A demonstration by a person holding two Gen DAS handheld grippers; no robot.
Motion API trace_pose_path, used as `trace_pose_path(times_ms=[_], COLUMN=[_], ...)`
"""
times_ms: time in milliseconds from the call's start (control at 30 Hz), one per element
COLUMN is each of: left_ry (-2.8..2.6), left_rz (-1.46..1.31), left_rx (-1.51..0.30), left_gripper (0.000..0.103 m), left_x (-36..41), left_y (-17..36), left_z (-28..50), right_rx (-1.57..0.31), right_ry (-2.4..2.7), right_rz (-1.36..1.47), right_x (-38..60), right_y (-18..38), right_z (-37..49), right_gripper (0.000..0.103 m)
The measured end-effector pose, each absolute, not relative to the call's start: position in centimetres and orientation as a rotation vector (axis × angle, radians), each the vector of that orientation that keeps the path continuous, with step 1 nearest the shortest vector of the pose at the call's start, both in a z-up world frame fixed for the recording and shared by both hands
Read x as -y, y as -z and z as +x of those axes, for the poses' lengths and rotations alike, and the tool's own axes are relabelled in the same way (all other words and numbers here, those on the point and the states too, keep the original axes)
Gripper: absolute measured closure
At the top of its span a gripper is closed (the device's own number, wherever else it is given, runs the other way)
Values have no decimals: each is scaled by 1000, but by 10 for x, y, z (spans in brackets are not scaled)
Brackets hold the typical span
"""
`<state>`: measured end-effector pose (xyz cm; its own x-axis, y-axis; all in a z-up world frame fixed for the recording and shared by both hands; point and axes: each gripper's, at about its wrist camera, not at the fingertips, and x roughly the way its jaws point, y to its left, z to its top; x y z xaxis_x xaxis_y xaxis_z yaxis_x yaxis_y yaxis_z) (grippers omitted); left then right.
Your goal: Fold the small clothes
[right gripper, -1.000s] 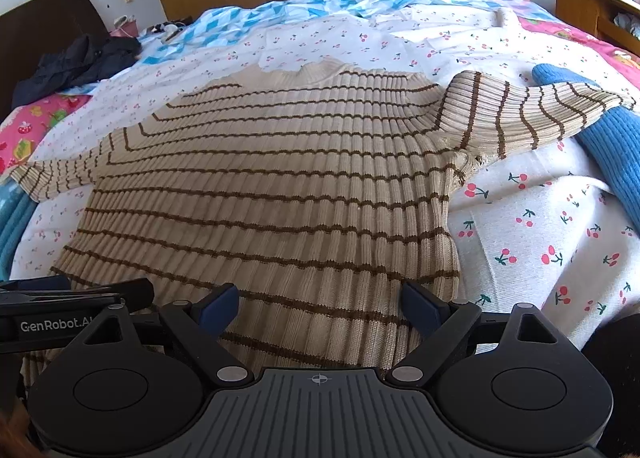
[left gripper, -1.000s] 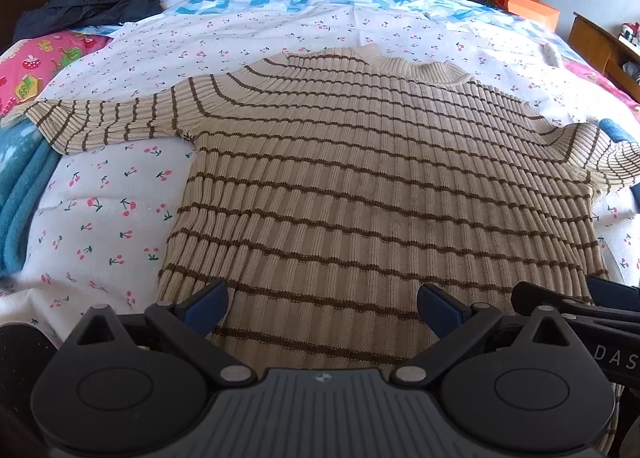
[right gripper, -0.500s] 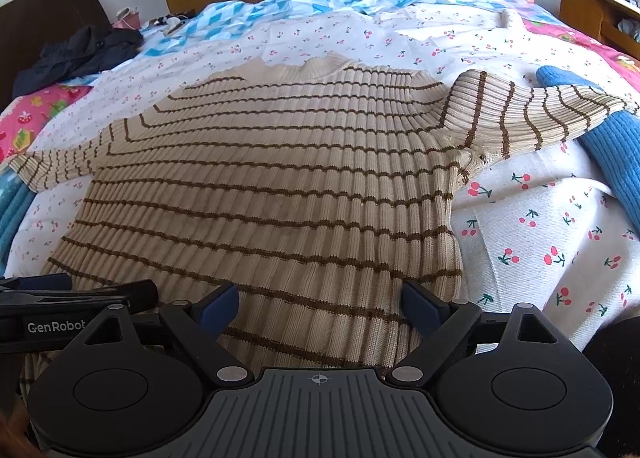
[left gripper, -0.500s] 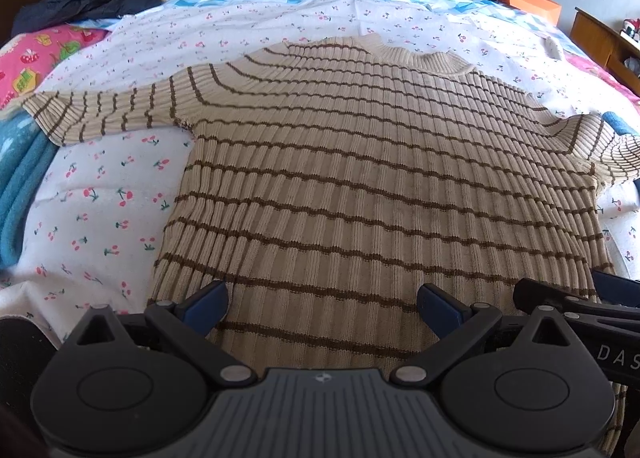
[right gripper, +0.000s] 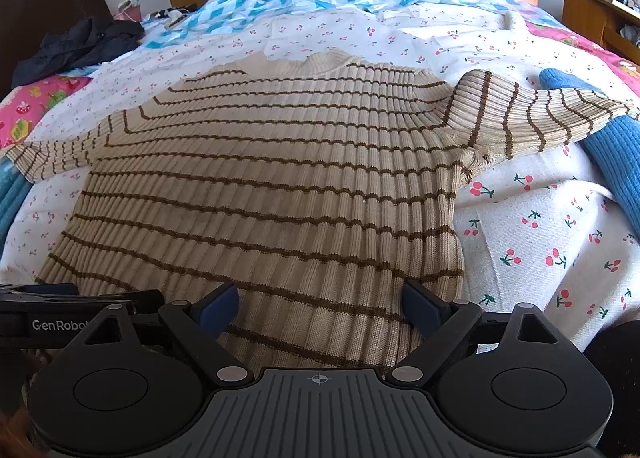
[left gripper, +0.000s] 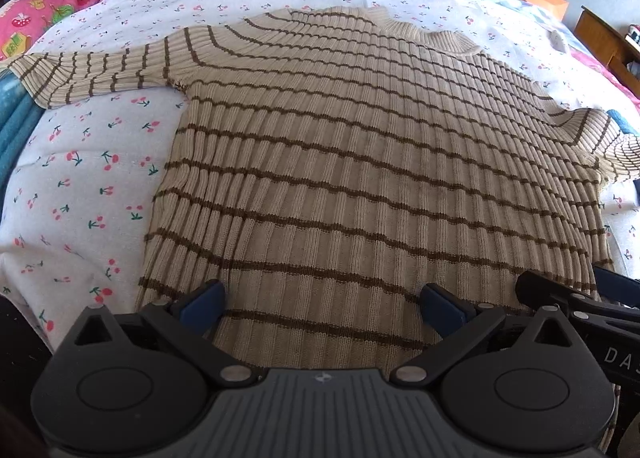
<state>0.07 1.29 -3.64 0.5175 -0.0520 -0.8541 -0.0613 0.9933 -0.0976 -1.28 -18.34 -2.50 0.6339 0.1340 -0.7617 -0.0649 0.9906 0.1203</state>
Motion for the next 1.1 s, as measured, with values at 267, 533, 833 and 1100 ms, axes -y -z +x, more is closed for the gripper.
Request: trace_pose_path(times_ms=[267, 533, 833, 1100], left_ry=[-10, -21, -29, -35], left_rz=[-114, -104, -111, -114], left_rx=[-1023, -990, -971, -956], left_gripper=[0, 0, 0, 0], left_x=[-13, -13, -13, -12], left_y=[34, 27, 22, 18], left_z=[-3, -6, -9, -11], right_rx=[-872, -859, -846, -836], right_ry=[-112, -107, -107, -109], right_rz=[98, 115, 122, 128], right_x=[186, 189, 190, 190], right_y=[23, 21, 17, 15], right_z=[-12, -15, -18, -20], right_gripper=[12, 12, 12, 12])
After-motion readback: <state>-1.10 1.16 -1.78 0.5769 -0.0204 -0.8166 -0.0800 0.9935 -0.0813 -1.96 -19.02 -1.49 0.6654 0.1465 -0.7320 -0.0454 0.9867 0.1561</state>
